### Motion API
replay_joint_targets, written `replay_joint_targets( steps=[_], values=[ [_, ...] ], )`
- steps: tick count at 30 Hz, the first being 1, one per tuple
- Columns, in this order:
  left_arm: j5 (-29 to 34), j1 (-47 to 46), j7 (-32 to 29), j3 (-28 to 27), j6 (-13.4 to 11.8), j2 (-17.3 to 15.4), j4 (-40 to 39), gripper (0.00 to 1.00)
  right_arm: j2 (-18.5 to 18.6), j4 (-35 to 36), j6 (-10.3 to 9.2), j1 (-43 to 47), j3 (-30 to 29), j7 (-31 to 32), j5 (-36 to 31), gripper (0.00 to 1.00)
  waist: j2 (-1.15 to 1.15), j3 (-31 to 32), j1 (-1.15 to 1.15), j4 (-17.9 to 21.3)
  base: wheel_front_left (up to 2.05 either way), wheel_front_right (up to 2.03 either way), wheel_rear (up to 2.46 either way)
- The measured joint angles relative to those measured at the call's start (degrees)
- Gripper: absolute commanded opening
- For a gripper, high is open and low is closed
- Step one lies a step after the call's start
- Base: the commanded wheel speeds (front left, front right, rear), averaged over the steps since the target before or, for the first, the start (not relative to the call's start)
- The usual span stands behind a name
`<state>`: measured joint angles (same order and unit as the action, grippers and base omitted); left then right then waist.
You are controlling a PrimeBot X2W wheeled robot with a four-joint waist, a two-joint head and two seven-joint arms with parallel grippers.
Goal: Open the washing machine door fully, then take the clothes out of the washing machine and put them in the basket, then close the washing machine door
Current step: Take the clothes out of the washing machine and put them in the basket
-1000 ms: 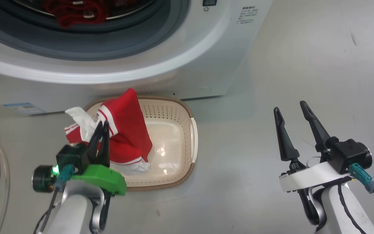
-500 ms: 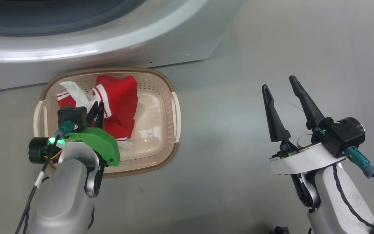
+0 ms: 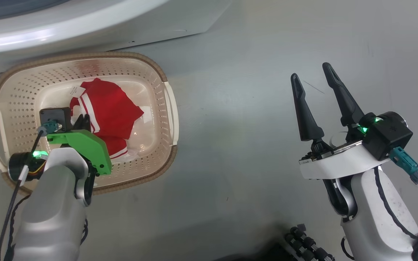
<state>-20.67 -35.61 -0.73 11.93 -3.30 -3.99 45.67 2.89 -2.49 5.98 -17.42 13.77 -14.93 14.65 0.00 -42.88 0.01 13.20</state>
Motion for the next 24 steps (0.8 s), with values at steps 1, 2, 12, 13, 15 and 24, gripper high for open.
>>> replay_joint_targets(
  steps=[1, 2, 12, 13, 15, 24],
  values=[
    [-0.1, -0.3, 0.3, -0.4, 0.0, 0.0, 0.5, 0.00, 0.0, -0.1, 0.00, 0.0, -0.1, 0.0, 0.1, 1.00, 0.00, -0.3, 0.00, 0.3, 0.00, 0.00, 0.00],
    [-0.5, -0.7, 0.4, -0.6, 0.0, 0.1, 1.0, 0.00, 0.0, -0.1, 0.00, 0.0, -0.1, 0.0, 0.4, 1.00, 0.00, -0.6, 0.00, 0.6, 0.00, 0.00, 0.00],
    [-1.1, -3.6, 4.5, -1.4, 0.0, 0.1, 5.8, 1.00, -0.1, -1.1, 0.00, -1.3, -0.6, 0.0, 0.5, 1.00, 0.00, -1.1, 0.00, 1.0, 0.00, 0.00, 0.00],
    [-1.1, -3.7, 5.1, -1.3, 0.0, 0.1, 6.1, 1.00, -0.1, -1.3, 0.00, -1.3, -0.7, 0.0, 0.5, 1.00, 0.00, -0.9, 0.00, 0.9, 0.00, 0.00, 0.00],
    [-1.0, -3.7, 6.4, -0.9, 0.0, 0.1, 6.4, 1.00, -0.1, -1.7, 0.00, -1.4, -0.9, 0.0, 0.5, 1.00, 0.00, -0.5, 0.00, 0.7, 0.00, 0.00, 0.00],
    [-0.9, -3.7, 13.2, 0.5, 1.8, 0.9, 7.1, 1.00, -0.1, -2.9, -0.15, -1.5, -2.7, 0.0, 0.4, 1.00, 0.00, 2.8, 0.00, -0.6, 0.00, 0.00, 0.00]
  ],
)
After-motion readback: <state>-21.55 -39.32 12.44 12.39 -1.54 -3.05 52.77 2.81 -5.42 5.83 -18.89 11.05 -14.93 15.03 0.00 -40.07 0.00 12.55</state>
